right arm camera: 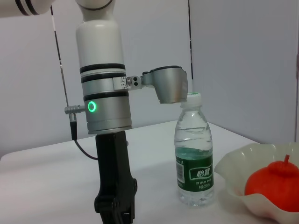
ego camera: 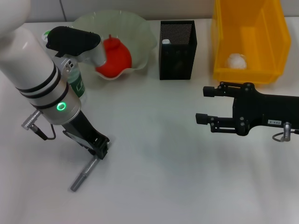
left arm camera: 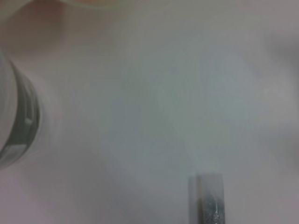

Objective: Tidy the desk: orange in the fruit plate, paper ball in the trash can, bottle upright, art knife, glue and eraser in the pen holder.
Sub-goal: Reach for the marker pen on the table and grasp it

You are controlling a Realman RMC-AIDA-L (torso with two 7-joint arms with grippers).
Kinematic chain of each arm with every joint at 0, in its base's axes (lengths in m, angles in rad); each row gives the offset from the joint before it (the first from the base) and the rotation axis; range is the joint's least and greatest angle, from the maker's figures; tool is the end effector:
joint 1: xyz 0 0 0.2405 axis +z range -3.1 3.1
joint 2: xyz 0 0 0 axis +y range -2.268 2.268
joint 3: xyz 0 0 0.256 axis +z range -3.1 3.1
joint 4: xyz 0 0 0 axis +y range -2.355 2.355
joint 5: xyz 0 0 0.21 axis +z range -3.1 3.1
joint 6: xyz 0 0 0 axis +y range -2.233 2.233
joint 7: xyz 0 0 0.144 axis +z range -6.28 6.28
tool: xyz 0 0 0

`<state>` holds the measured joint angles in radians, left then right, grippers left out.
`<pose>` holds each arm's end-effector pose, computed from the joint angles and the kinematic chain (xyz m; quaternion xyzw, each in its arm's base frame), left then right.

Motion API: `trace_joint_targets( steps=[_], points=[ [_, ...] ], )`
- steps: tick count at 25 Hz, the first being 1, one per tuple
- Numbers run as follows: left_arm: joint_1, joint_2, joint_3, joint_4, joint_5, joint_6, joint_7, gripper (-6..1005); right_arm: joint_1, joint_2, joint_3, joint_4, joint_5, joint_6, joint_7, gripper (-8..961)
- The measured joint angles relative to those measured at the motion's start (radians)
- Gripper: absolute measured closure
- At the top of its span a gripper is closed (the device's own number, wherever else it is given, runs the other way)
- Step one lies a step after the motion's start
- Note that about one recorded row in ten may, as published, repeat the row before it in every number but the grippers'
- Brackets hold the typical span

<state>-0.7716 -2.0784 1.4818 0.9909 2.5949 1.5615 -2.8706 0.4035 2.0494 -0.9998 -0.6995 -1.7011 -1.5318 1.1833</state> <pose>-0.1942 0.3502 -0.0469 -0.8362 -0.4689 0.2591 0.1176 0.2597 0.3086 -0.0057 -0.9495 0.1107 0.2598 0.1364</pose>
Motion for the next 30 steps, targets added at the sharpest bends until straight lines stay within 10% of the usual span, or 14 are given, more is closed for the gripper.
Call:
trace_joint_targets(
  steps=[30],
  points=[
    [-0.014, 0.0, 0.061, 0.0, -0.003, 0.007, 0.016, 777, 0.002, 0.0, 0.0, 0.0, 0.0, 0.001, 0.017, 224]
  ],
)
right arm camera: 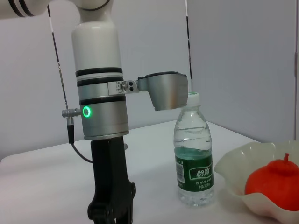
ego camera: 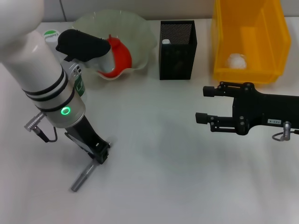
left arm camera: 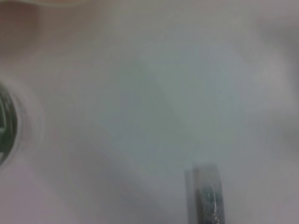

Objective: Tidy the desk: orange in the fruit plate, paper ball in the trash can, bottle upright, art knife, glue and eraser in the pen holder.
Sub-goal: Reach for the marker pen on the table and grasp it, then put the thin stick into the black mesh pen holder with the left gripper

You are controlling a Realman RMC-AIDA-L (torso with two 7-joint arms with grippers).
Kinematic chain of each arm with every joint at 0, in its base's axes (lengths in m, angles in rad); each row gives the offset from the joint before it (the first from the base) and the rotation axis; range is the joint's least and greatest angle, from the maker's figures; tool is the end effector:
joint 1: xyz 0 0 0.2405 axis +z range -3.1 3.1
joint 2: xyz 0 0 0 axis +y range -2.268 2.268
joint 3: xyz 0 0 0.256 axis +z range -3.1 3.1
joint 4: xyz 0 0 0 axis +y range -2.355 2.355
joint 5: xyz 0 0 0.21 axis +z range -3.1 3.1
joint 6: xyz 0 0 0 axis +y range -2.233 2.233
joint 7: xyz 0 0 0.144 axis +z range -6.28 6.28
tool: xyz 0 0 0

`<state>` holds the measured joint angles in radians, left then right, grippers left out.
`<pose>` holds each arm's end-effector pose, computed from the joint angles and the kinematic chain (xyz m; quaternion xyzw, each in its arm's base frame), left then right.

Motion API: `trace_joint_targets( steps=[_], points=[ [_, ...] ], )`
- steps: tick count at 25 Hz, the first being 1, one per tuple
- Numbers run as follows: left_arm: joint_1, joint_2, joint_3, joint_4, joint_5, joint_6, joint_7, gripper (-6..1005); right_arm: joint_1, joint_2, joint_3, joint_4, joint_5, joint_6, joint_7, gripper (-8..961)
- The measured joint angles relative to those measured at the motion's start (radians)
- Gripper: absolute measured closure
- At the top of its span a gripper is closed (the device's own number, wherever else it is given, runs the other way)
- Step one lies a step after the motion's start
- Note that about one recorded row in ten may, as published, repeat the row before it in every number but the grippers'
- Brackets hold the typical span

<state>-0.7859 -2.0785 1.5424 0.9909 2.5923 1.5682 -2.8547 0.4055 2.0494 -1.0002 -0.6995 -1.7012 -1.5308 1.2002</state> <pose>-0.1896 0.3466 -0.0529 -0.8463 -0.4375 0.2831 0.1108 0.2592 0.3092 -0.0058 -0.9487 0.1178 0.2607 0.1342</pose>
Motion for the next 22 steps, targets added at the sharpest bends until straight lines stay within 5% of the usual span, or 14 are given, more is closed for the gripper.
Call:
trace_joint_targets(
  steps=[14, 20, 22],
  points=[
    [0.005, -0.001, 0.023, 0.024, 0.003, -0.008, 0.001, 837, 0.001, -0.001, 0.01, 0.0, 0.0, 0.0, 0.021, 224],
    [0.027, 0.006, -0.102, 0.076, -0.06, 0.016, 0.086, 845, -0.001, -0.002, 0.083, 0.006, 0.0, -0.036, 0.034, 224],
    [0.057, 0.008, -0.248, 0.1, -0.211, 0.051, 0.225, 847, 0.0, -0.004, 0.115, 0.011, 0.0, -0.048, 0.045, 224]
  ],
)
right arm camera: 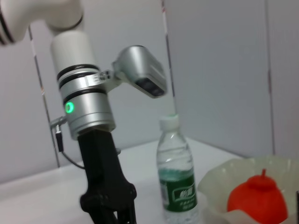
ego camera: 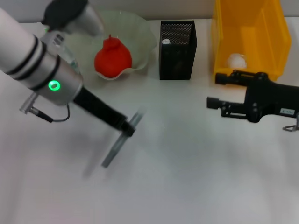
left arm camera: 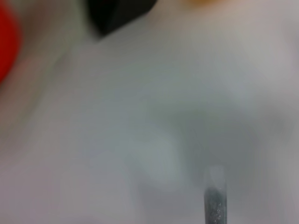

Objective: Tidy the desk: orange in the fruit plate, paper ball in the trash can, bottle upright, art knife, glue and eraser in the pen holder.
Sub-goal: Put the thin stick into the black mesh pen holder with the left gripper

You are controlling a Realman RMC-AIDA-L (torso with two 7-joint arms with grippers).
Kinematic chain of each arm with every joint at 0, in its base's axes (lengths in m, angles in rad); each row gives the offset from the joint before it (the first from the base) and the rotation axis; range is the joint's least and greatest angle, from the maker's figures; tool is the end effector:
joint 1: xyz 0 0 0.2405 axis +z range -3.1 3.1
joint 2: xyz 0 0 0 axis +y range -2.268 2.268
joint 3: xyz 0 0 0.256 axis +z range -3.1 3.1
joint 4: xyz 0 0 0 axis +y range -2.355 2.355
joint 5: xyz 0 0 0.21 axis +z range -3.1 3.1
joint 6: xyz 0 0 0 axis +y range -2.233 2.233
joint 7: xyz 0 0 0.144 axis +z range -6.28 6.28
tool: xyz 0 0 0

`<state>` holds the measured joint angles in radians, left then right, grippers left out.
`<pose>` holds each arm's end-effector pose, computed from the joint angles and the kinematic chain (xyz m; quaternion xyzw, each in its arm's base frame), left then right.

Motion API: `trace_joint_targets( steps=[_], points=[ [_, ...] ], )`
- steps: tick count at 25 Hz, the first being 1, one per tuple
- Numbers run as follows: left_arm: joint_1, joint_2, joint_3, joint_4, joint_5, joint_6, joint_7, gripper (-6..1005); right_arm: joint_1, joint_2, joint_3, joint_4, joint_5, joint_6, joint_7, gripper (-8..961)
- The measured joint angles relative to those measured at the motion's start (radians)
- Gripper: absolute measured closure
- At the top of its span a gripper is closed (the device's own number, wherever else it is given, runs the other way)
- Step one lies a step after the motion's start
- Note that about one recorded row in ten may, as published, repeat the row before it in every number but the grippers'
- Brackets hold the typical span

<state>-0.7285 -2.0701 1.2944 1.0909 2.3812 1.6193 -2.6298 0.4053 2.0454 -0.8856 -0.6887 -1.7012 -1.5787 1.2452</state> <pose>-0.1659 0.3544 -0.0233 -0.8968 -0.4242 0.1161 0.0480 0.2641 0.3113 0.0126 -0.9305 0.1506 0.2954 0.1553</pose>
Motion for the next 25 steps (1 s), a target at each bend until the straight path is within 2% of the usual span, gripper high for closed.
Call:
trace_joint_targets(
  steps=[3, 4, 5, 7, 8, 9, 10, 12, 14, 18, 19, 21, 23, 24, 25],
  points=[
    [0.0, 0.0, 0.0, 0.0, 0.0, 0.0, 0.0, 851, -0.002, -0.003, 0.033, 0.002, 0.0, -0.007, 0.017, 224],
    [0.022, 0.001, -0.103, -0.012, -0.127, 0.02, 0.126, 852, -0.004, -0.003, 0.045, 0.003, 0.0, -0.007, 0.024, 224],
    [0.029, 0.002, -0.135, -0.024, -0.172, 0.023, 0.178, 852, -0.004, -0.003, 0.045, 0.003, 0.0, -0.007, 0.024, 224],
    [0.029, 0.002, -0.135, -0.024, -0.172, 0.023, 0.178, 852, -0.006, -0.003, 0.052, 0.003, -0.003, -0.006, 0.034, 224],
    [0.039, 0.003, -0.172, -0.043, -0.227, 0.024, 0.242, 852, -0.007, -0.004, 0.052, 0.003, -0.004, -0.003, 0.041, 224],
    [0.06, 0.004, -0.255, -0.108, -0.372, 0.024, 0.407, 852, -0.009, -0.004, 0.053, 0.004, -0.005, -0.001, 0.053, 224],
    [0.066, 0.005, -0.272, -0.129, -0.411, 0.024, 0.453, 851, -0.011, -0.005, 0.053, 0.004, -0.005, 0.0, 0.058, 223],
    [0.07, 0.005, -0.286, -0.148, -0.44, 0.024, 0.489, 851, -0.012, -0.006, 0.053, 0.004, -0.006, 0.001, 0.063, 223],
    [0.082, 0.005, -0.311, -0.239, -0.589, 0.025, 0.679, 851, -0.016, -0.007, 0.053, 0.005, -0.007, 0.005, 0.077, 223],
    [0.084, 0.003, -0.314, -0.354, -0.717, 0.01, 0.873, 854, -0.018, -0.007, 0.054, 0.007, -0.007, 0.007, 0.086, 223],
    [0.084, 0.001, -0.316, -0.424, -0.784, 0.0, 0.99, 855, -0.018, -0.006, 0.054, 0.012, -0.007, 0.008, 0.089, 223],
    [0.084, 0.0, -0.316, -0.459, -0.817, -0.004, 1.044, 857, -0.017, -0.006, 0.054, 0.014, -0.008, 0.008, 0.094, 223],
    [0.085, -0.002, -0.316, -0.548, -0.902, -0.01, 1.176, 853, -0.017, -0.005, 0.054, 0.015, -0.008, 0.008, 0.101, 224],
    [0.085, -0.004, -0.316, -0.638, -0.985, -0.012, 1.308, 852, -0.017, -0.003, 0.054, 0.015, -0.008, 0.008, 0.104, 224],
    [0.085, -0.004, -0.316, -0.638, -0.985, -0.012, 1.308, 850, -0.017, -0.003, 0.054, 0.015, -0.008, 0.008, 0.104, 224]
  ],
)
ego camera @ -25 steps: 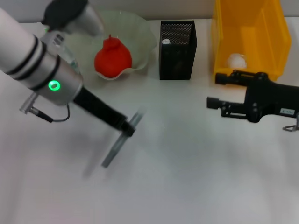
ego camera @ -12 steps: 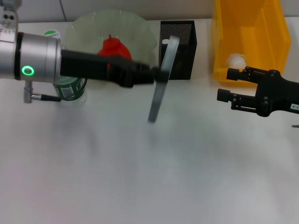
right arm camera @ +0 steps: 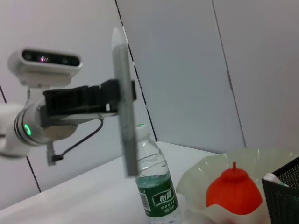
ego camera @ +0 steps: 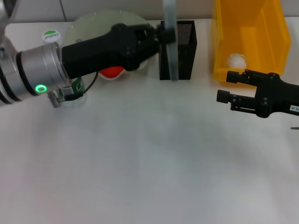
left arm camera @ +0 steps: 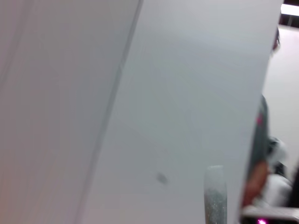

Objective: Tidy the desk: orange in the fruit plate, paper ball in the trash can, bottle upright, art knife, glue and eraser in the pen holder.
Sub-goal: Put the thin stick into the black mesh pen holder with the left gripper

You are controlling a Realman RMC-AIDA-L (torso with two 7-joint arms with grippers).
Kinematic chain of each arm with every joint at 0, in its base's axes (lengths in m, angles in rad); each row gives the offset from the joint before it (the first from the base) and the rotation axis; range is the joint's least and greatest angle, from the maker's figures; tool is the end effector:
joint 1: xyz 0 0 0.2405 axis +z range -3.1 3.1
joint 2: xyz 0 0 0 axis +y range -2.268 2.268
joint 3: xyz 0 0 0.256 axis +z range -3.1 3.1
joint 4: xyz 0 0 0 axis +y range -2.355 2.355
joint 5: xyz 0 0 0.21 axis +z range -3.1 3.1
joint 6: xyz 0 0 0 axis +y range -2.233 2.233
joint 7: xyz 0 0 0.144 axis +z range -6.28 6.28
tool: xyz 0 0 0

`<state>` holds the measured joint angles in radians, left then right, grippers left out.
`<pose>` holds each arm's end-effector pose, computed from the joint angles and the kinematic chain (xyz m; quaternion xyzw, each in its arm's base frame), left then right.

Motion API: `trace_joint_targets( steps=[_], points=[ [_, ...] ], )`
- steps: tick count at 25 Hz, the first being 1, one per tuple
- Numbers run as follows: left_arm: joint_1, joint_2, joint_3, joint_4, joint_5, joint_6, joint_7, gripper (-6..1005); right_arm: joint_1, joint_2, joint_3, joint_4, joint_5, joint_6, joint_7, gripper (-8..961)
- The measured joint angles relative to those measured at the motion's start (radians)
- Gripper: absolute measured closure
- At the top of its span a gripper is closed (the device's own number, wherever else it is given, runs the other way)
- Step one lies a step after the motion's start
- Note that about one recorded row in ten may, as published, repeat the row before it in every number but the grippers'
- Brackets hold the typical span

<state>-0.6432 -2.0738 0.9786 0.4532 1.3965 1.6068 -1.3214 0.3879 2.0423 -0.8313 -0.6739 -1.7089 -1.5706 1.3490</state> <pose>-0.1765 0.3474 -0.0146 -0.8763 -0.1718 -0.4458 0.0622 0.2765 0.3090 0.0196 -0.9106 0.2202 0.3086 0.1644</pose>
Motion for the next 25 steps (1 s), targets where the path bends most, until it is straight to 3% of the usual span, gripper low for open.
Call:
trace_joint_targets(
  steps=[3, 5, 14, 19, 20, 23, 24, 25],
  points=[
    [-0.007, -0.005, 0.007, -0.11, -0.105, -0.019, 0.195, 844, 0.0, 0.004, -0.003, 0.0, 0.0, 0.001, 0.0, 224],
    [-0.047, -0.006, 0.008, -0.23, -0.196, -0.057, 0.33, 841, 0.003, 0.007, -0.008, 0.004, -0.001, 0.002, 0.001, 224],
    [-0.192, -0.006, -0.018, -0.458, -0.343, -0.157, 0.508, 824, 0.037, 0.008, -0.011, 0.038, -0.037, 0.018, 0.001, 225],
    [-0.277, -0.006, -0.183, -0.591, -0.326, -0.203, 0.634, 815, 0.044, 0.009, -0.013, 0.043, -0.049, 0.025, 0.001, 225],
    [-0.277, -0.006, -0.183, -0.591, -0.326, -0.203, 0.634, 813, 0.046, 0.009, -0.013, 0.043, -0.053, 0.025, 0.001, 225],
    [-0.304, -0.006, -0.272, -0.634, -0.263, -0.228, 0.702, 808, 0.048, 0.01, -0.013, 0.043, -0.058, 0.027, 0.001, 225],
    [-0.315, -0.006, -0.353, -0.66, -0.2, -0.258, 0.739, 806, 0.049, 0.013, -0.013, 0.043, -0.064, 0.034, -0.001, 225],
    [-0.315, -0.006, -0.353, -0.66, -0.2, -0.258, 0.739, 804, 0.049, 0.013, -0.013, 0.043, -0.064, 0.034, -0.001, 225]
  ],
)
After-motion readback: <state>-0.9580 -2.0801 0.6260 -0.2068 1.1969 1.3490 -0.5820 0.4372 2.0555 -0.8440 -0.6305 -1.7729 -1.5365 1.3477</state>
